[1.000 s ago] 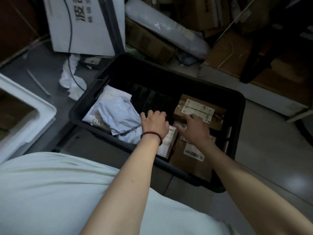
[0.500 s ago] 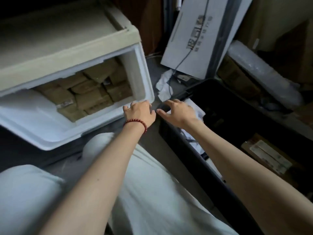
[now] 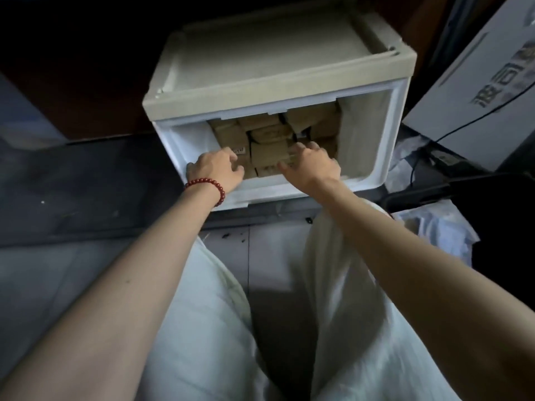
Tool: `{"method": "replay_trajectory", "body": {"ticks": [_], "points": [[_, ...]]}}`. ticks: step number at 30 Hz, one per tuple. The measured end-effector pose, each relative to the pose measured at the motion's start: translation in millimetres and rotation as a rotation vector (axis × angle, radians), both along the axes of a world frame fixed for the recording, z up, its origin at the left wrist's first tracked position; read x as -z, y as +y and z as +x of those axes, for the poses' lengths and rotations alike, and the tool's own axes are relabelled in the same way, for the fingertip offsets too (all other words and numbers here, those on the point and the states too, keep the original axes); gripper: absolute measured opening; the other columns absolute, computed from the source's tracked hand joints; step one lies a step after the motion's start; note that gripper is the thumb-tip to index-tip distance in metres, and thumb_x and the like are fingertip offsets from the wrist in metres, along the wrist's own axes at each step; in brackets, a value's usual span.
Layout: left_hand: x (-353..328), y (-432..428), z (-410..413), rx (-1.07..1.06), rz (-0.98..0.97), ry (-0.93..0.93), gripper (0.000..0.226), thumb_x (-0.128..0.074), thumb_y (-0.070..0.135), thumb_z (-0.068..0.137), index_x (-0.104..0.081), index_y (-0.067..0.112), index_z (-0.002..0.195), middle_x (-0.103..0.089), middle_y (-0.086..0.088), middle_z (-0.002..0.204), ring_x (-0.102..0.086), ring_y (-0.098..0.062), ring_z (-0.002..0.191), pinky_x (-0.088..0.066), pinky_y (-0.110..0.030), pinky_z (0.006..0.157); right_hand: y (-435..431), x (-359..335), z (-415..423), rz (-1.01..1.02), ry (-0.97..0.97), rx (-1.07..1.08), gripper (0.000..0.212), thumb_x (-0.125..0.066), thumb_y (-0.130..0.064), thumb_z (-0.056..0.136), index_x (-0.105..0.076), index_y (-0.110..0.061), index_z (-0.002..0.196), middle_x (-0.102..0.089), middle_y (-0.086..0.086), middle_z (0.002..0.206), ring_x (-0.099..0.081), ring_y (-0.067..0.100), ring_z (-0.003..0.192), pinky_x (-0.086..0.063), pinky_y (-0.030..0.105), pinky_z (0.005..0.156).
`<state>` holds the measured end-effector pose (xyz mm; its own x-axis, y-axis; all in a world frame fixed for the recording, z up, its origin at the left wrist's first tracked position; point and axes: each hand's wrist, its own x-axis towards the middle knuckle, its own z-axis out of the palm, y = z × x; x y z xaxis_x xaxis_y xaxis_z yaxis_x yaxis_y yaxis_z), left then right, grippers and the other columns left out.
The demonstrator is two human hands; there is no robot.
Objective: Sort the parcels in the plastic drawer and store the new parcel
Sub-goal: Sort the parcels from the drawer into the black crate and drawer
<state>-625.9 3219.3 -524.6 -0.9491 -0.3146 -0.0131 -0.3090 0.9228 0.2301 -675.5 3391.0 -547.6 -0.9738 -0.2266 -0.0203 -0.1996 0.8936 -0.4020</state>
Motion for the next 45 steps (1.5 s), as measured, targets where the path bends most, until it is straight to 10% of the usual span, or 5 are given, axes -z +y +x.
{"method": "replay_trajectory", "body": {"ticks": [21,29,45], "points": [[78.8,40.0,-136.3,0.132,0.306,0.113,0.074,-0.058,0.032,0.093,-0.013,0.026,0.152,-0.038,-0.015,0.145,-0.042,-0.033,0.128,-0.041,-0.041,0.097,21.5,53.1,-119.2,-0.101,0.236,0.244,0.109,-0.071,-0.054,0.075,-0.003,-0.017,0.153,-0.017,0.008,0.153,-0.030,0.031,0.138,-0.044,0.042,0.094],[94.6,39.9,-172.4,0.096,0.252,0.235,0.077,-0.056,0.037,0.094,-0.006,0.026,0.152,-0.054,-0.011,0.124,-0.054,-0.023,0.086,-0.043,-0.033,0.068,19.2,72.0,-161.3,-0.123,0.253,0.280,0.124,-0.078,-0.052,0.069,0.004,-0.014,0.154,-0.010,0.009,0.157,-0.028,0.032,0.139,-0.043,0.045,0.101],[102.3,54.1,-202.9,0.115,0.681,0.411,0.082,-0.065,0.023,0.089,-0.013,0.018,0.152,-0.041,-0.002,0.146,-0.049,-0.019,0.127,-0.046,-0.036,0.102,23.4,78.8,-183.1,-0.421,0.317,0.177,0.106,-0.082,-0.034,0.070,-0.017,-0.009,0.150,-0.028,0.007,0.152,-0.038,0.023,0.135,-0.035,0.022,0.101]]}}
